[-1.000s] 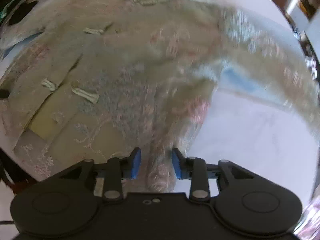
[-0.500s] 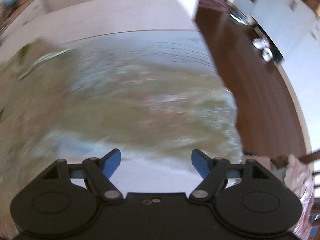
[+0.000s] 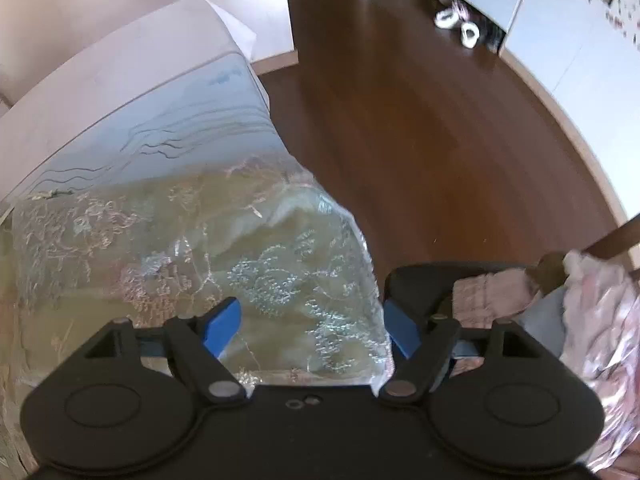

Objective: Fold clothes

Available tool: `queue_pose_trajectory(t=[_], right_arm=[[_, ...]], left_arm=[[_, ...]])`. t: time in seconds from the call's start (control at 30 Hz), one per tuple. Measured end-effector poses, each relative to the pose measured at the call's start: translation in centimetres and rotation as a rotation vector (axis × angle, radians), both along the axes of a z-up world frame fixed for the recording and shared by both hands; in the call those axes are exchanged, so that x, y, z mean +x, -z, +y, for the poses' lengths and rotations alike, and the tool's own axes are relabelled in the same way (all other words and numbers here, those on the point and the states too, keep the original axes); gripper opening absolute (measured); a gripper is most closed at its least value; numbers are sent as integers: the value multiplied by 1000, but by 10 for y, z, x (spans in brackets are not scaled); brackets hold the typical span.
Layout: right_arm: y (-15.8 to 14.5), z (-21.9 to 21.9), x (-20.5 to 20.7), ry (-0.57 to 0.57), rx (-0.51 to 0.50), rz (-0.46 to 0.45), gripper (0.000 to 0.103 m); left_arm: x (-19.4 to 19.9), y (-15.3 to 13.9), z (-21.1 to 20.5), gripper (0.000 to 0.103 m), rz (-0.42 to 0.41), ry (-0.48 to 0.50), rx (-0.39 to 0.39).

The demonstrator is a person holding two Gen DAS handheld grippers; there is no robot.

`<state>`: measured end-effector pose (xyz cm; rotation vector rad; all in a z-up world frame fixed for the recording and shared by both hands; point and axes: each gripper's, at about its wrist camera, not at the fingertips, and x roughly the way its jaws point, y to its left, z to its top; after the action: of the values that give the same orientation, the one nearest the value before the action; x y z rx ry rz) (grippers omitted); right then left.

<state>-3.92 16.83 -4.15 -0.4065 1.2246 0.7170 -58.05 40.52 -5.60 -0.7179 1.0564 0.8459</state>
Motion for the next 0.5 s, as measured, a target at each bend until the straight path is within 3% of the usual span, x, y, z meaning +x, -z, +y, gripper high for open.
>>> queue_pose_trajectory(t=[0.23, 0.5], right_arm=[[15, 2, -1, 11, 17, 68, 103], [0, 8, -26, -52, -35, -129, 103]], left_arm=[[7, 1, -4, 70, 58, 3, 20], [8, 2, -1, 70, 63, 15, 30]])
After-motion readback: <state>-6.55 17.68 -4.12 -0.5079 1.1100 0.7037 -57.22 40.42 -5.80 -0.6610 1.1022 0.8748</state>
